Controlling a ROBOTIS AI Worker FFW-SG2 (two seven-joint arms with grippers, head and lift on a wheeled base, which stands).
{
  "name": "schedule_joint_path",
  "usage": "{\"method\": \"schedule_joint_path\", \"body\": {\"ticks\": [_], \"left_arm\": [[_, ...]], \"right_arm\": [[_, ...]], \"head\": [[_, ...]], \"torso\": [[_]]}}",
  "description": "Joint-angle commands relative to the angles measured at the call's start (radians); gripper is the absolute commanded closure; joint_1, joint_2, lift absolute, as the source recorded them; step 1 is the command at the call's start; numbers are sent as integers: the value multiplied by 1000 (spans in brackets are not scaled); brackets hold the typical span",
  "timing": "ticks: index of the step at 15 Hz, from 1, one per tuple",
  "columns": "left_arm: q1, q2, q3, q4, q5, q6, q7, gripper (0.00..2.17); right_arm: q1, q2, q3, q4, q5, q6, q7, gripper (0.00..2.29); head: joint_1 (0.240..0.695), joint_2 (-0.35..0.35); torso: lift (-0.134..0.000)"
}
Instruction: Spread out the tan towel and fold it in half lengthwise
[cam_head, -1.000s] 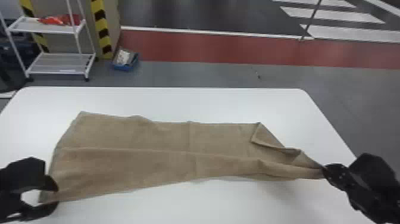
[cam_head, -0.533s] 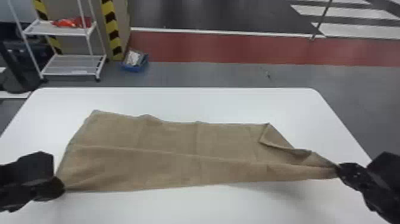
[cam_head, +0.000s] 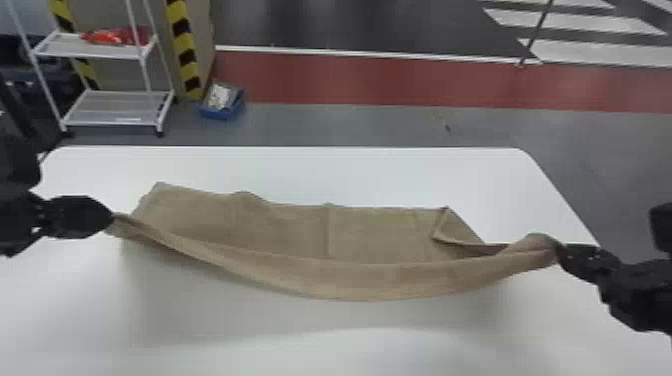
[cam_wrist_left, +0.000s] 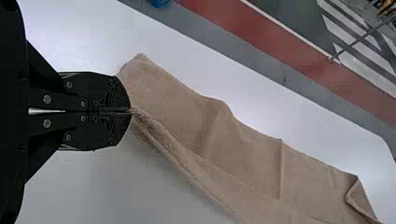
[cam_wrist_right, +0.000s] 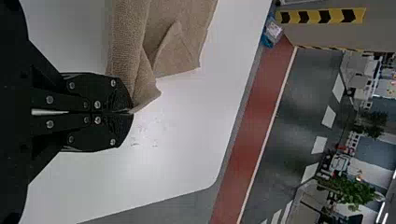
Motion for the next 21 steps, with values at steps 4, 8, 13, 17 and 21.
{"method": "schedule_joint_path", "body": {"ticks": [4, 8, 13, 17, 21], "left_arm": [[-368, -73, -211, 259, -6, 49, 93, 1713], [-705, -157, -371, 631, -2, 37, 274, 1713], [-1017, -212, -448, 942, 32, -52, 433, 1713], [-954, -154, -340, 808, 92, -34, 427, 1713], [-507, -50, -70, 416, 153, -28, 375, 1713]], "right_arm": [[-278, 1, 43, 132, -185, 293, -115, 1332], [-597, 1, 44, 413, -245, 302, -227, 1389], [-926, 1, 3, 624, -244, 253, -268, 1389], [-864, 1, -8, 459, -331, 410, -268, 1393], [-501, 1, -60, 161, -484, 597, -266, 1393]], "head": [[695, -106], [636, -92], [461, -70], [348, -64], [386, -23]], "torso": [[-128], [-128], [-128], [-128], [-128]]}}
